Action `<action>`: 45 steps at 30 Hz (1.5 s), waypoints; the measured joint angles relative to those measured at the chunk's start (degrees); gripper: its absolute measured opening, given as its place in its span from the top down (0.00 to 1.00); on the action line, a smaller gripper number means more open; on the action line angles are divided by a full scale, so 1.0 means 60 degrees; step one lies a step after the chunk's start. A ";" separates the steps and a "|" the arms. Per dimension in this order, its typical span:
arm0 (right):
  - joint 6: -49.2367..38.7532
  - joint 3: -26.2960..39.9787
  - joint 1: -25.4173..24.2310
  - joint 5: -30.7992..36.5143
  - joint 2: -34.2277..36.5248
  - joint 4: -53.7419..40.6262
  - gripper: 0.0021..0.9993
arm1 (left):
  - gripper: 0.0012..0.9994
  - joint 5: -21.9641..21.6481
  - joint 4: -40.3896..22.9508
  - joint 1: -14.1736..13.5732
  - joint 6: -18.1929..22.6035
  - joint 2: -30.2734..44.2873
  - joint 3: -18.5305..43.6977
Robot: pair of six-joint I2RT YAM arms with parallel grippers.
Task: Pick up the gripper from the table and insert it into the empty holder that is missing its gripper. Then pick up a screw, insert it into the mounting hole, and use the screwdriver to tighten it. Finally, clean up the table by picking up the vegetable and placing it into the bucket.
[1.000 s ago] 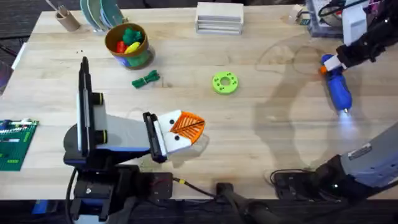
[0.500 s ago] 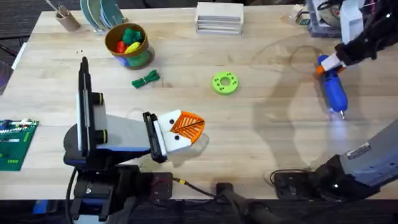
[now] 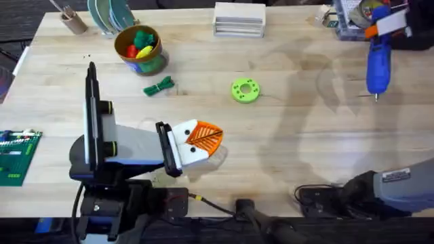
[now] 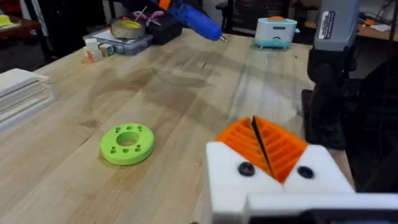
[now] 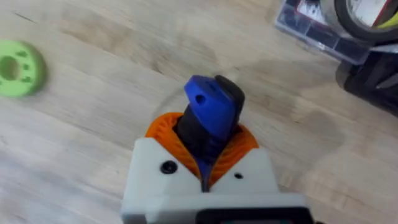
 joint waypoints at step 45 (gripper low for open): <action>0.4970 -0.7095 0.5214 -0.2385 -0.6662 0.8547 0.97 | 0.99 -0.0255 0.0000 0.0000 0.0000 0.0000 0.0000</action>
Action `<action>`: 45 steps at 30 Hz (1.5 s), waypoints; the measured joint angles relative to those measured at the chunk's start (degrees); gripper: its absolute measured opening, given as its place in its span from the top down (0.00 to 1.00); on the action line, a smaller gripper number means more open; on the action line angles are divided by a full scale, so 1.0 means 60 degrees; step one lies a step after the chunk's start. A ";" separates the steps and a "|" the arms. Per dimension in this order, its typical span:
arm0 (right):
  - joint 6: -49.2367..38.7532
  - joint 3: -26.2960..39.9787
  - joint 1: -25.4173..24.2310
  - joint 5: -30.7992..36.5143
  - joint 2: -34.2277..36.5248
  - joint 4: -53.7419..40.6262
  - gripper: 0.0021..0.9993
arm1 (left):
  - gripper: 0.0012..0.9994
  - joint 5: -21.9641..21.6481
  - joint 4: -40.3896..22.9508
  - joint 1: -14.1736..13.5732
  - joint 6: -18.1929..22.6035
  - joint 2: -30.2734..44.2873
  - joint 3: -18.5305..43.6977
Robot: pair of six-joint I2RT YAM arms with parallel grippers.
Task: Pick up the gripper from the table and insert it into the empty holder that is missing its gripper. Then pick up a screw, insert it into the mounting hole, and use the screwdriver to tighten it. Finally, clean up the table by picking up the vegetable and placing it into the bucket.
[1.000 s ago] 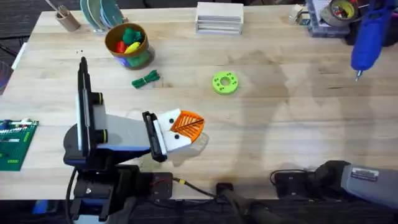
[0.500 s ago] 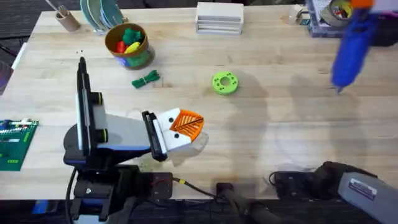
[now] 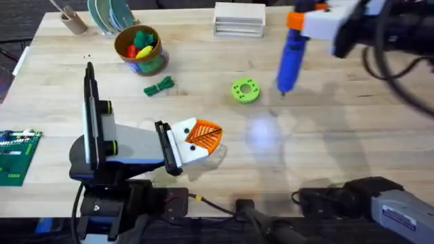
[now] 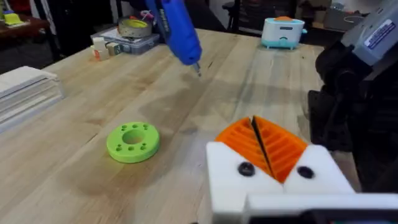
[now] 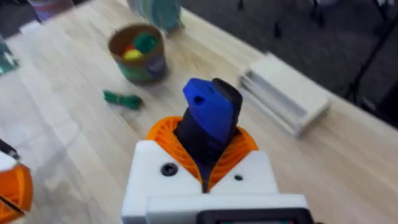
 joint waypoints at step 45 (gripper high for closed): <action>0.1077 -0.1013 0.6702 -0.0560 0.0820 0.8376 0.98 | 0.99 0.0002 0.0000 0.0000 0.0000 0.0000 0.0000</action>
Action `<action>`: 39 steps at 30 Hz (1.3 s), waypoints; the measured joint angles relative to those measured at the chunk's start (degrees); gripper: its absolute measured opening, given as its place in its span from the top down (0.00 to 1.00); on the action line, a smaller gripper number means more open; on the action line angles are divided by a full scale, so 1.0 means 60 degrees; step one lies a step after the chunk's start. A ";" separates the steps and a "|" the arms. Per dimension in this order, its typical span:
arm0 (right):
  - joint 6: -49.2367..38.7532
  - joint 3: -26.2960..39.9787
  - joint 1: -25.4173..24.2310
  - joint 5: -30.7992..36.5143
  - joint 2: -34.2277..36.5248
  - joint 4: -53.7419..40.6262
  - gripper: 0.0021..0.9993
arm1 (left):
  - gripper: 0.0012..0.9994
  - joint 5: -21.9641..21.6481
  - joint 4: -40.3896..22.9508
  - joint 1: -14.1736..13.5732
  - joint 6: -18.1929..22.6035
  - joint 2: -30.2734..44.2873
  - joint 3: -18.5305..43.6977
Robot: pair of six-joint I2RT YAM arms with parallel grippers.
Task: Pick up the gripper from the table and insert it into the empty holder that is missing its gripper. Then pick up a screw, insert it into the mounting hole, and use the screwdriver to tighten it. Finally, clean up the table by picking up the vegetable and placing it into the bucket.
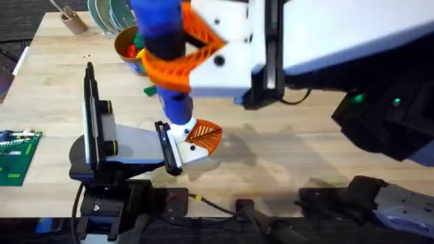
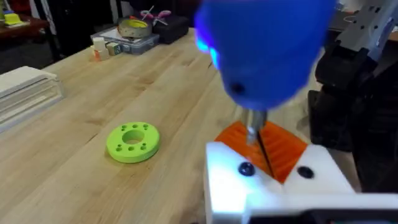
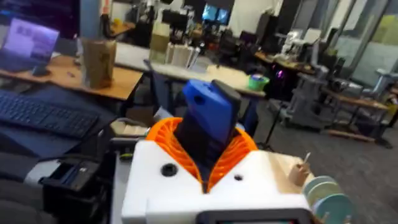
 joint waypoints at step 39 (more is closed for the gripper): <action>0.0004 -0.0401 0.0084 0.0016 0.0255 0.0133 0.98 | 0.99 -0.0002 -0.0007 0.0000 -0.0020 0.0000 0.0000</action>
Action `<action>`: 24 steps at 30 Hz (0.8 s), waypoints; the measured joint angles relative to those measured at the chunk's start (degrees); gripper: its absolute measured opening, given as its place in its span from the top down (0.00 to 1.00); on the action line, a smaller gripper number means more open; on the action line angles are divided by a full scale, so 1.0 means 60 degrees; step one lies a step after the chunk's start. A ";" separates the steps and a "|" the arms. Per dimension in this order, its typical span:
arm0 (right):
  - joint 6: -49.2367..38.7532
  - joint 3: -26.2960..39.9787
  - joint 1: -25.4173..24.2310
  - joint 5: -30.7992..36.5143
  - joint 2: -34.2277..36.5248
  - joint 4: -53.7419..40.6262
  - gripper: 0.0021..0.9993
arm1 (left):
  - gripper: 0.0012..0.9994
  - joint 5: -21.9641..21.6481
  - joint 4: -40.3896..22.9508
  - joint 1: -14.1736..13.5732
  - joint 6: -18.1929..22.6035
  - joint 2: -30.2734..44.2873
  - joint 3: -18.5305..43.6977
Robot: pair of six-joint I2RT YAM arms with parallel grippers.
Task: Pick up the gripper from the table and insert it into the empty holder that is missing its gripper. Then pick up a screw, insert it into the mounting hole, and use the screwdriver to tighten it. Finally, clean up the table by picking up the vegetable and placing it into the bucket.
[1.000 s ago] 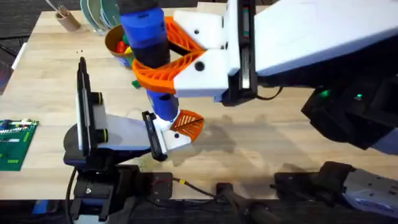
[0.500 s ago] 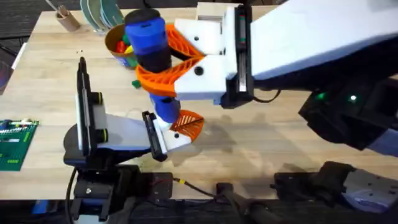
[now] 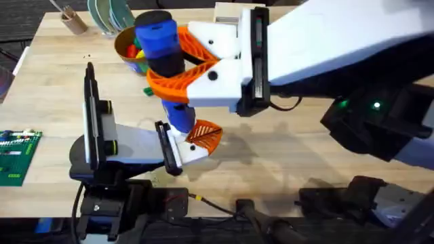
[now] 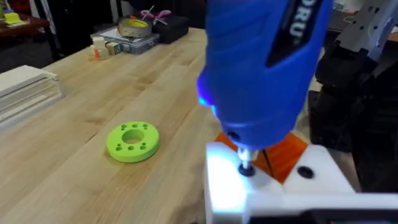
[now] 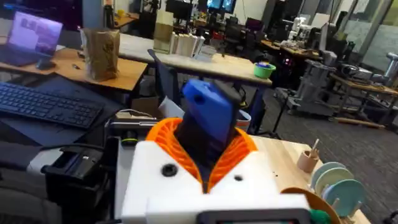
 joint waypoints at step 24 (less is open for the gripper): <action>-0.1724 -0.0033 -0.1921 0.0504 -0.0392 -0.0010 0.98 | 0.99 0.0000 0.0004 0.0000 -0.0020 0.0000 0.0000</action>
